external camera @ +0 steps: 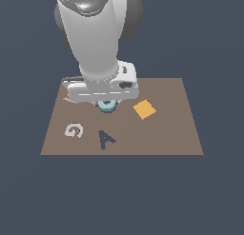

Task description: Insert a designated object into the corresponding slot on a board.

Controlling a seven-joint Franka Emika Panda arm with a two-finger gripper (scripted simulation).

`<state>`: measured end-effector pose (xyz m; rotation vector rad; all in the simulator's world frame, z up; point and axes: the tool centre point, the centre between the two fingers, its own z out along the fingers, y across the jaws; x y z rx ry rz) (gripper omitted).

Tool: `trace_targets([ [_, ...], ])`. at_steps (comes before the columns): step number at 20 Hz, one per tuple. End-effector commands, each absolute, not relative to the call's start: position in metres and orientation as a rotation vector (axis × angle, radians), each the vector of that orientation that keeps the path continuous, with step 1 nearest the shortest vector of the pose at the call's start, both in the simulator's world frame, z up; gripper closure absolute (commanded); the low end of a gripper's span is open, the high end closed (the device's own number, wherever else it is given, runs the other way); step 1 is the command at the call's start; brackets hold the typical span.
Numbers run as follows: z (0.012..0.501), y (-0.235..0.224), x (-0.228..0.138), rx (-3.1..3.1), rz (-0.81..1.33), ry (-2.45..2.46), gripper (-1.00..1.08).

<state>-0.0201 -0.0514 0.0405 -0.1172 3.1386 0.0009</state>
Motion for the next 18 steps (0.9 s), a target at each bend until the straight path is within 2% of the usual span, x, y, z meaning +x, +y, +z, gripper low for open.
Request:
trace_targets([
  [1,0.0405,-0.0514,-0.0201,-0.117,0.001,3.139,1.08],
  [8,0.0306,-0.0513,-0.0191,-0.128,0.001,3.138,1.08],
  [9,0.0306,-0.0513,-0.0191,-0.128,0.001,3.138,-0.92],
  [18,0.0306,-0.0513,-0.0191,-0.128,0.001,3.138,-0.92],
])
